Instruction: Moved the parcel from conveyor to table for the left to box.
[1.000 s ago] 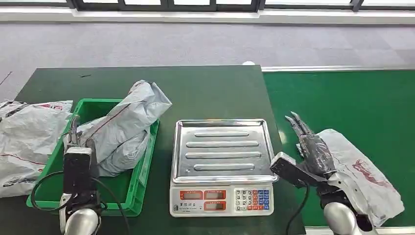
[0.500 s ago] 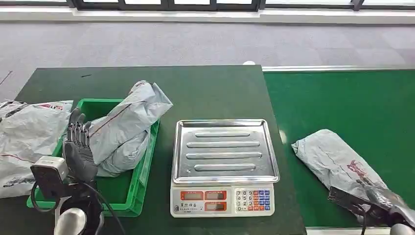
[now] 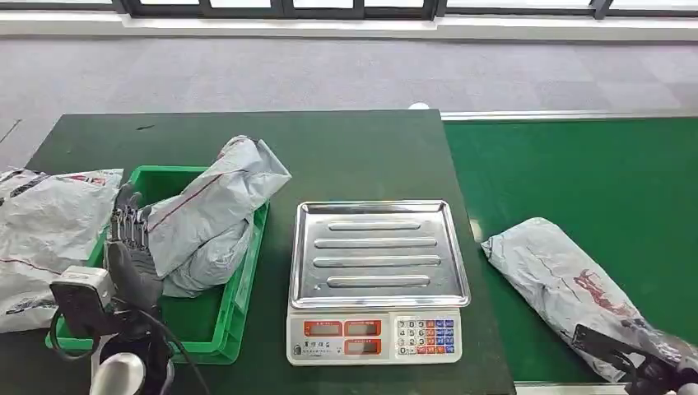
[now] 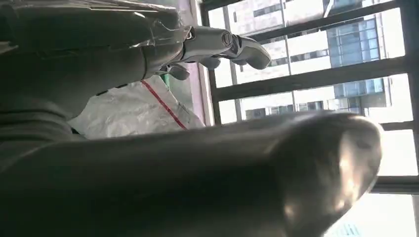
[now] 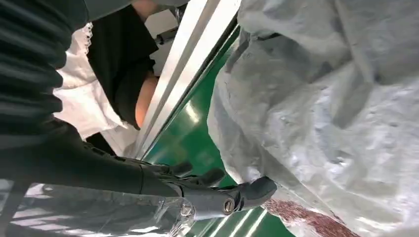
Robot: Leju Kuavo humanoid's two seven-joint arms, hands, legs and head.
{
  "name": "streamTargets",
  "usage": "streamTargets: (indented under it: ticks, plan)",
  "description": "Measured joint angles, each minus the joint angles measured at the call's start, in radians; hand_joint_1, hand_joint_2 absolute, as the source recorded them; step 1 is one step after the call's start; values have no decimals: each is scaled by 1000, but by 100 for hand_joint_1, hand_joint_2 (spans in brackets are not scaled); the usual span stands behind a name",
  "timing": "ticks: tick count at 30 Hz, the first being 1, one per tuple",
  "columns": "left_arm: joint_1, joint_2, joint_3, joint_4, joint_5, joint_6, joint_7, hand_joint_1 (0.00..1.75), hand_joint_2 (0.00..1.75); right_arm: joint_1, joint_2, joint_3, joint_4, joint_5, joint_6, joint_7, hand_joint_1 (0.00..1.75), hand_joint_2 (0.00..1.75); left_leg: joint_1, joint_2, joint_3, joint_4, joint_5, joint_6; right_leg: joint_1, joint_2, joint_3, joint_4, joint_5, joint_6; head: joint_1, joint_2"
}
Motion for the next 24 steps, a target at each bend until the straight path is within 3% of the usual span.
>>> streamTargets:
  ticks: [5,10,14,24]
  plan:
    - [9,-6,0,-3,-10,45,-16,0,0,-51,11,0,66,40,-37,-9,0,175,0,1,0,0,0,0,0,0,1,0,0,0,0,0]
    - [22,-16,0,-16,-17,92,-22,0,0,-195,63,32,221,122,-220,-14,0,175,1,5,2,0,0,0,1,4,1,0,1,1,0,0]
    - [42,-26,0,-34,-29,107,-15,0,0,-252,134,48,269,178,-334,7,0,175,1,1,2,0,0,0,1,1,2,1,1,1,0,0]
    - [60,-43,0,-47,-52,121,-13,0,0,-286,245,80,285,262,-437,-15,0,175,1,0,1,-1,0,0,1,1,2,1,0,0,0,0]
